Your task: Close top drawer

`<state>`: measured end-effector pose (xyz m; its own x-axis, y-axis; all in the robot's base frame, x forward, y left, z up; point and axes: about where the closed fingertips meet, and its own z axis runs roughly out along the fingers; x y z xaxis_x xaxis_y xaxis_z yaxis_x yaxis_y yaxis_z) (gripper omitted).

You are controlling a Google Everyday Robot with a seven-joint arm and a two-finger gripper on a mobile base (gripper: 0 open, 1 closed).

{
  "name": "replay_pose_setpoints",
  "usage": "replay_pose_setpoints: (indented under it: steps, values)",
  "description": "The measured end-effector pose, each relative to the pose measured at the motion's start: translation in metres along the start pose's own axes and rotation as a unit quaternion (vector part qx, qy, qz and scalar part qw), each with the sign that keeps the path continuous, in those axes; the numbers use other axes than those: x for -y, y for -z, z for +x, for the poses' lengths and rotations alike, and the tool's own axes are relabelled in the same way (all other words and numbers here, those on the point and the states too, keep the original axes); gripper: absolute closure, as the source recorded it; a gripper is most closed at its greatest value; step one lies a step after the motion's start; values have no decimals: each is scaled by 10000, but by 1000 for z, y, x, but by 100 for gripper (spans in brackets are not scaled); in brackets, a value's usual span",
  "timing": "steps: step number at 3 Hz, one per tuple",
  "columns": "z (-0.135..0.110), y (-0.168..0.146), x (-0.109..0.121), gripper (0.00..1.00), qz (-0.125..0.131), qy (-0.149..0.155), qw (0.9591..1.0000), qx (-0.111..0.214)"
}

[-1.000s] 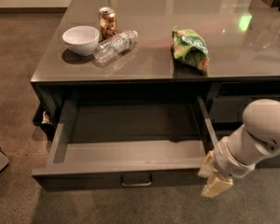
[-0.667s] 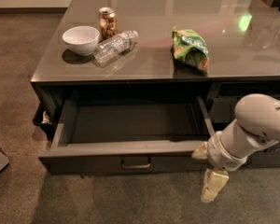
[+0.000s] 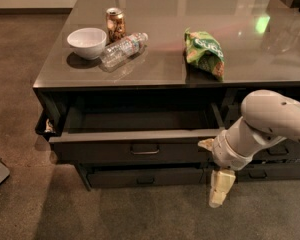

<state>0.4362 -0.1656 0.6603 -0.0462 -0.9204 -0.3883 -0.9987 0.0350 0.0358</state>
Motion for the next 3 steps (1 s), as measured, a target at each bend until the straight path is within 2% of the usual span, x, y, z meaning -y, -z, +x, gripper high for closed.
replay_pose_setpoints:
  steps: [1, 2, 3]
  values:
    - [-4, -1, 10, 19, -2, -23, 10000, -4]
    - [-6, 2, 24, 41, 83, -108, 9999, -36]
    - [-7, 3, 45, 65, 263, -257, 9993, -101]
